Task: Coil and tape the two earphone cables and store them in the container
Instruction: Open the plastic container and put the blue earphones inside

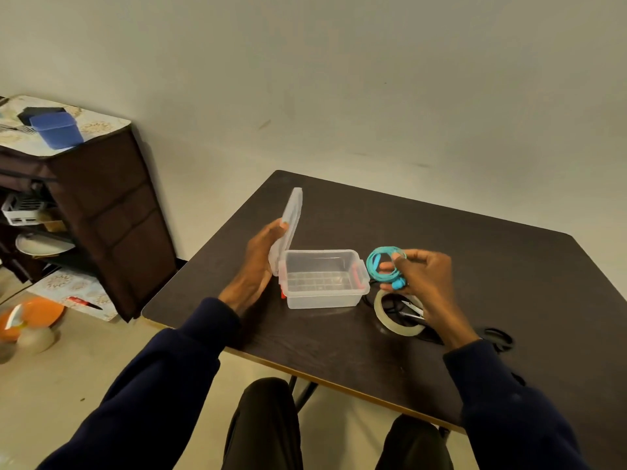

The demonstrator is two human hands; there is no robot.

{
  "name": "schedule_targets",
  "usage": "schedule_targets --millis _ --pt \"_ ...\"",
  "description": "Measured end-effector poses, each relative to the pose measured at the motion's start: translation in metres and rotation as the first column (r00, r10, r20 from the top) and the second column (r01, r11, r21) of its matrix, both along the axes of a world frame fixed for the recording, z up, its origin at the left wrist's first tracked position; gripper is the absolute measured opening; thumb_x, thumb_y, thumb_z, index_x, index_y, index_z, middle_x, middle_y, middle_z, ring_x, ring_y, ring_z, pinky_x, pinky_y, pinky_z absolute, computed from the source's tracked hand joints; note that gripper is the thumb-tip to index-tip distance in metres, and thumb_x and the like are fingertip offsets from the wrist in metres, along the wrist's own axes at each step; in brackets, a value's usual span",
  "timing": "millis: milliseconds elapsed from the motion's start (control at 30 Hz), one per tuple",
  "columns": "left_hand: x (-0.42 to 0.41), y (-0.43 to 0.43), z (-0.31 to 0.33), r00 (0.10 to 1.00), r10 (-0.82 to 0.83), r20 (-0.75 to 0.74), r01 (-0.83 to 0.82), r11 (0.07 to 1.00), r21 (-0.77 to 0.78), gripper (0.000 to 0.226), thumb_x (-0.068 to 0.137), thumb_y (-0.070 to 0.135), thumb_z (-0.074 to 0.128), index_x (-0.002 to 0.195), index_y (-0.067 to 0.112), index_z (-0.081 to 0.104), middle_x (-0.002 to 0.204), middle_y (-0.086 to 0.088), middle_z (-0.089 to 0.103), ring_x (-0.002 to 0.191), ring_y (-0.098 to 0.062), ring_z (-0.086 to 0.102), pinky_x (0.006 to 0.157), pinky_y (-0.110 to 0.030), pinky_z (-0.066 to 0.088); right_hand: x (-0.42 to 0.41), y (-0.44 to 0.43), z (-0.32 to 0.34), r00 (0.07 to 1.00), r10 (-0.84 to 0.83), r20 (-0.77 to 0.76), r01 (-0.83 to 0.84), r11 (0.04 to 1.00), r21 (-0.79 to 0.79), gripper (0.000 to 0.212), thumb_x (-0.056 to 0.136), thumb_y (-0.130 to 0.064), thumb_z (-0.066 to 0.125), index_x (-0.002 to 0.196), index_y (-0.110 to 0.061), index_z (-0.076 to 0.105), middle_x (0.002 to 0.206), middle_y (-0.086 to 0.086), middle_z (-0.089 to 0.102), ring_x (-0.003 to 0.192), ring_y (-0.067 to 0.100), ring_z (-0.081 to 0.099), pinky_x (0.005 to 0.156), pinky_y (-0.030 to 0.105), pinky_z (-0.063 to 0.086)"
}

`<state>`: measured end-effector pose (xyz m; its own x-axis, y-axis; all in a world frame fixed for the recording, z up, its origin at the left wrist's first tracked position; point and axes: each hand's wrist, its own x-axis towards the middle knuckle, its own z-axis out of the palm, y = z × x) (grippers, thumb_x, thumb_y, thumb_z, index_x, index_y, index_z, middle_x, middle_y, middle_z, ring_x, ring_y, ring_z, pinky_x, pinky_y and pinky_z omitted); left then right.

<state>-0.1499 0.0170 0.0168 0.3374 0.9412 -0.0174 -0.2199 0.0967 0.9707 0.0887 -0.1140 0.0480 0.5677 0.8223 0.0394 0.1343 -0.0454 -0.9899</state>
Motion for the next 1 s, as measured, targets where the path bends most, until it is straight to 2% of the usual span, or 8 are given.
schedule_targets --millis 167,300,367,500,600,667,800,1000 --pt "-0.009 0.001 -0.007 0.964 0.141 0.226 -0.102 0.979 -0.178 0.032 0.101 0.044 0.045 0.114 0.018 0.059 0.1 -0.01 0.062 0.092 -0.023 0.059 0.089 -0.045 0.052 -0.019 0.031 0.016 0.947 0.027 0.32 -0.033 0.999 0.011 0.019 0.093 -0.02 0.071 0.107 -0.007 0.072 0.092 0.004 0.076 0.072 0.008 0.076 0.055 0.022 0.06" --pt "-0.018 -0.005 -0.009 0.955 0.172 0.243 -0.105 0.958 -0.267 0.061 0.082 0.06 0.057 0.127 0.019 0.053 0.125 -0.018 0.06 0.108 -0.03 0.061 0.101 -0.052 0.05 -0.05 0.057 0.007 0.841 0.21 0.499 -0.136 0.974 -0.181 0.018 0.094 -0.02 0.07 0.106 -0.007 0.072 0.095 0.005 0.074 0.073 0.011 0.075 0.057 0.019 0.06" --pt "-0.022 -0.01 -0.007 0.972 0.146 0.186 -0.099 0.966 -0.238 0.072 0.068 0.059 0.066 0.126 0.017 0.055 0.129 -0.02 0.059 0.115 -0.036 0.06 0.102 -0.057 0.048 -0.058 0.063 -0.003 0.816 0.235 0.528 -0.114 0.961 -0.251 0.016 0.093 -0.021 0.072 0.102 -0.008 0.072 0.098 0.004 0.075 0.076 0.012 0.075 0.06 0.022 0.061" --pt "-0.033 -0.007 -0.008 0.964 0.258 0.059 -0.232 0.931 -0.283 0.038 0.103 0.031 0.045 0.129 0.006 0.056 0.12 -0.015 0.067 0.107 -0.033 0.068 0.087 -0.05 0.058 -0.064 0.068 -0.017 0.789 0.229 0.57 -0.05 0.949 -0.313 0.014 0.092 -0.022 0.072 0.099 -0.01 0.071 0.104 0.009 0.076 0.079 0.014 0.075 0.059 0.019 0.059" --pt "-0.043 0.001 -0.016 0.943 0.289 -0.166 -0.317 0.931 -0.179 0.022 0.099 0.013 0.051 0.105 0.005 0.07 0.11 -0.014 0.072 0.091 -0.027 0.072 0.078 -0.044 0.062 -0.061 0.068 -0.02 0.761 0.248 0.599 -0.035 0.938 -0.344 0.022 0.09 -0.025 0.074 0.105 -0.01 0.071 0.111 0.009 0.075 0.088 0.017 0.075 0.064 0.019 0.058" --pt "-0.043 -0.001 -0.016 0.892 0.314 -0.326 -0.345 0.938 -0.04 0.026 0.097 0.007 0.05 0.081 0.006 0.07 0.1 -0.015 0.072 0.08 -0.022 0.067 0.066 -0.032 0.057 -0.059 0.066 -0.017 0.739 0.26 0.622 -0.026 0.933 -0.36 0.024 0.089 -0.027 0.075 0.106 -0.01 0.071 0.111 0.009 0.074 0.089 0.018 0.074 0.063 0.018 0.056" --pt "-0.039 -0.007 -0.012 0.795 0.32 -0.516 -0.231 0.945 0.229 0.028 0.1 0.008 0.046 0.09 0.002 0.071 0.089 -0.01 0.071 0.077 -0.017 0.066 0.058 -0.017 0.045 -0.054 0.068 -0.013 0.715 0.247 0.654 0.007 0.933 -0.36 0.023 0.088 -0.029 0.076 0.101 -0.01 0.073 0.108 0.009 0.075 0.085 0.016 0.074 0.063 0.02 0.057" --pt "-0.034 -0.003 -0.025 0.344 0.365 -0.865 -0.09 0.93 0.357 0.025 0.1 0.02 0.049 0.115 0.004 0.058 0.129 -0.023 0.042 0.121 -0.039 0.039 0.102 -0.047 0.035 -0.058 0.074 -0.022 0.786 0.228 0.574 0.003 0.928 -0.372 0.026 0.09 -0.032 0.074 0.1 -0.008 0.071 0.1 0.007 0.075 0.071 0.01 0.068 0.06 0.017 0.054"
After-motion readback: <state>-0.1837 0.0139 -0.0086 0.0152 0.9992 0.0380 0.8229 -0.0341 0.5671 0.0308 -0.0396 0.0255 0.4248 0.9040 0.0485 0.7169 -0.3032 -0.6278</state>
